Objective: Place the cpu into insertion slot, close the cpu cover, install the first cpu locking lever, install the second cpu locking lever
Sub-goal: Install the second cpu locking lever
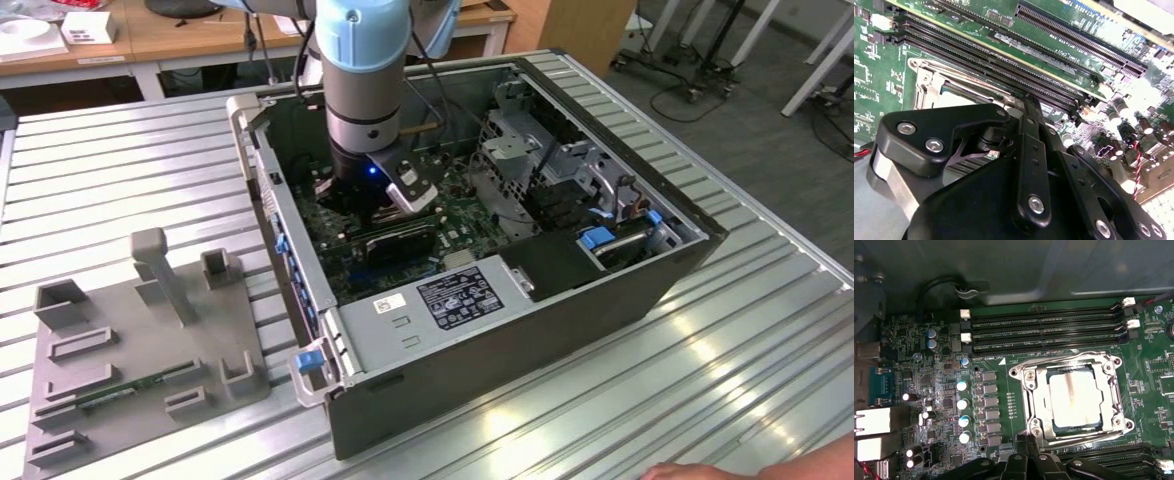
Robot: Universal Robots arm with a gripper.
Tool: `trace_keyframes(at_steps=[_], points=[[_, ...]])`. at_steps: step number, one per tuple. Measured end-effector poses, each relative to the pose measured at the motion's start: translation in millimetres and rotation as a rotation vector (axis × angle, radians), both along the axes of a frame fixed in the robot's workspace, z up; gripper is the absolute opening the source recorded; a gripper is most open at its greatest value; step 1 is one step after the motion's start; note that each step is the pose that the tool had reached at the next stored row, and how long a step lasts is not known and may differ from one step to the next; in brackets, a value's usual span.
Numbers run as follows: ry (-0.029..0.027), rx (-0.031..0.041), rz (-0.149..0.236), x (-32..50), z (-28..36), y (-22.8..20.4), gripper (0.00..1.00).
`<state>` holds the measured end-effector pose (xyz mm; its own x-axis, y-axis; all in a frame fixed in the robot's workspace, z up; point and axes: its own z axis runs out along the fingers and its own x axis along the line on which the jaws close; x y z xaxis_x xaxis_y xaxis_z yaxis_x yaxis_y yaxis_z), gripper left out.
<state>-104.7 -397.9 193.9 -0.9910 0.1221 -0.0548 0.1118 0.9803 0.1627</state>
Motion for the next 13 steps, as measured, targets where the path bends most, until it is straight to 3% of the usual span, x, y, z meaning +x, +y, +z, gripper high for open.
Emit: trace_keyframes(at_steps=[3, 13], points=[[0.0003, -0.0097, 0.000, -0.1, 0.3, -0.4, 0.11], [0.0002, -0.0089, 0.000, -0.1, 6.9, -0.2, 0.11]])
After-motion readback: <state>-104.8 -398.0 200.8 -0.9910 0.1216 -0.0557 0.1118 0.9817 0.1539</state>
